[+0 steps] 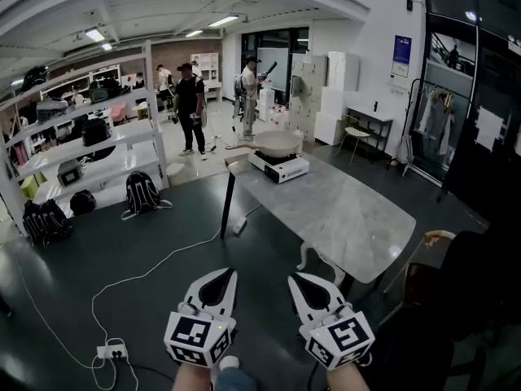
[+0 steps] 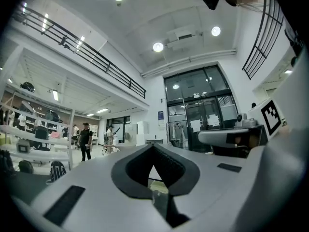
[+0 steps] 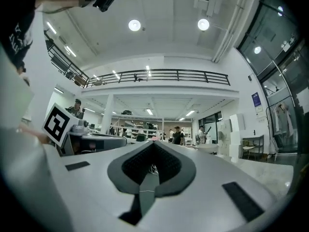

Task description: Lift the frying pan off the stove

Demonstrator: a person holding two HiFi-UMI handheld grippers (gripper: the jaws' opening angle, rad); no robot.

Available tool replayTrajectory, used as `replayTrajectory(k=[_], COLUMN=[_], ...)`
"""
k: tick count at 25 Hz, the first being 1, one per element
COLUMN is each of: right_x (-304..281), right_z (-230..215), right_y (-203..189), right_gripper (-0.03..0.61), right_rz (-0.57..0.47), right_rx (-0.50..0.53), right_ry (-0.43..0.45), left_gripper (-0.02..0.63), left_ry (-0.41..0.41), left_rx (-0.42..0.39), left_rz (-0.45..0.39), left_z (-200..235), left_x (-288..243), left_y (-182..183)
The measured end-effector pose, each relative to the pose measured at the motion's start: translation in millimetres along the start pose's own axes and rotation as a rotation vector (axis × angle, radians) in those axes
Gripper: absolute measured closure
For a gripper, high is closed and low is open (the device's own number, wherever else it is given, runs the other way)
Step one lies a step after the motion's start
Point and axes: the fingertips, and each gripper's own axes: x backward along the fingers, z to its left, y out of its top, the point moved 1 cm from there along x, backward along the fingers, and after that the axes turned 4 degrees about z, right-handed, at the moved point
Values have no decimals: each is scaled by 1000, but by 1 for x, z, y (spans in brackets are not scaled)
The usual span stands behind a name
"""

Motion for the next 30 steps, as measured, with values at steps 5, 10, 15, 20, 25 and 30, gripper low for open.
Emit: replayTrajectory(k=[5, 10, 15, 20, 25, 30], right_x=[-46, -107, -169, -231, -281, -313], right_z=[-20, -35, -47, -61, -65, -71], right_y=[2, 0, 3, 0, -6, -18], right_gripper=[555, 555, 555, 555, 555, 555], right_rz=[19, 52, 59, 67, 69, 88], right_rx=[18, 14, -11, -51, -82, -119], right_ry=[-8, -18, -43, -68, -71, -64], left_gripper=[604, 604, 604, 604, 604, 604], left_ry=[2, -9, -35, -59, -74, -68], left_rx=[19, 32, 40, 40, 37, 45], left_rz=[-1, 2, 8, 23, 40, 60], left_z=[37, 86, 139, 189, 232, 258], left_x=[-39, -83, -122, -165, -194, -207], left_y=[0, 2, 7, 6, 2, -10])
